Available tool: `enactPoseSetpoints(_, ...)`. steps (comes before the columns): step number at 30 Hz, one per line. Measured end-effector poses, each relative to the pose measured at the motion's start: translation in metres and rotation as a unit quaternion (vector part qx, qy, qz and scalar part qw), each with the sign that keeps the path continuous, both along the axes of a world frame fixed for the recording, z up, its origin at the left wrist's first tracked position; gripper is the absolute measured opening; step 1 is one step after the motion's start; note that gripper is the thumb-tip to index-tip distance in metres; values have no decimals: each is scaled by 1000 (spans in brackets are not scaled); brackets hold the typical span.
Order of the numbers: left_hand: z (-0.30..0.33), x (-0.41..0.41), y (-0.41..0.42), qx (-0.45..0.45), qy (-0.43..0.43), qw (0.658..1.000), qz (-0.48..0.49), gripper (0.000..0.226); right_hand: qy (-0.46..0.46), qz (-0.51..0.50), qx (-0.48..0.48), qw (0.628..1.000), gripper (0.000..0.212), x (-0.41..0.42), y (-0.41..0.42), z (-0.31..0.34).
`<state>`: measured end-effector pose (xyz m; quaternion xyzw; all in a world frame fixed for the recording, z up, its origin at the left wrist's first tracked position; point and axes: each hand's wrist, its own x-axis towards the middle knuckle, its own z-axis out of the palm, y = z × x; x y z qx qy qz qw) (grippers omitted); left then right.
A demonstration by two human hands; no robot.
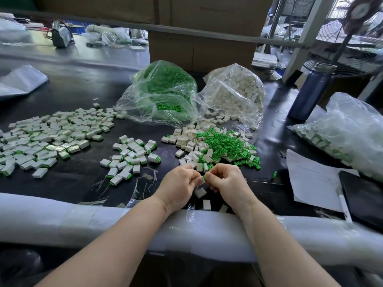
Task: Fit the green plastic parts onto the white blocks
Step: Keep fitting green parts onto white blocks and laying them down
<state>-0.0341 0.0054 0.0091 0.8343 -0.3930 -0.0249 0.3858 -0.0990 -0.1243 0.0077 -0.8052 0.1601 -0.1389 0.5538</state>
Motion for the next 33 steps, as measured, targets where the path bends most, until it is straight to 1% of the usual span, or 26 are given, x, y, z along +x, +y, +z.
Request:
enactPoseSetpoints(5,-3,0,0,24,-24,999,-9,21,12,16,-26,999,27,-1,1,0)
enactPoseSetpoints(7,-3,1,0,13,-13,1000,-4,21,4,8,-24,1000,27,0,2,0)
enactPoseSetpoints(11,-2,1,-3,-51,40,998,18,17,-50,-34,53,997,17,1,4,-1)
enactPoseSetpoints(14,-2,2,-3,-90,103,990,35,15,-77,-34,108,991,12,1,5,0)
enactPoseSetpoints(16,-2,2,-2,-113,150,982,33,15,-81,-29,115,990,11,0,4,0)
enactPoseSetpoints(18,-1,2,-1,-121,174,977,31,13,-81,-30,114,990,11,0,4,0)
enactPoseSetpoints(22,0,3,-1,-111,176,978,37,7,-83,-10,110,990,16,-1,5,1)
enactPoseSetpoints(25,1,4,0,-108,179,977,37,13,-86,9,122,989,16,-2,6,2)
enactPoseSetpoints(29,3,3,-1,-130,193,972,18,14,-100,-7,103,990,15,0,6,2)
enactPoseSetpoints(31,5,2,-1,-130,180,975,14,14,-83,10,103,991,13,0,7,2)
enactPoseSetpoints(33,6,1,-1,-134,183,974,5,12,-56,43,84,994,18,1,9,3)
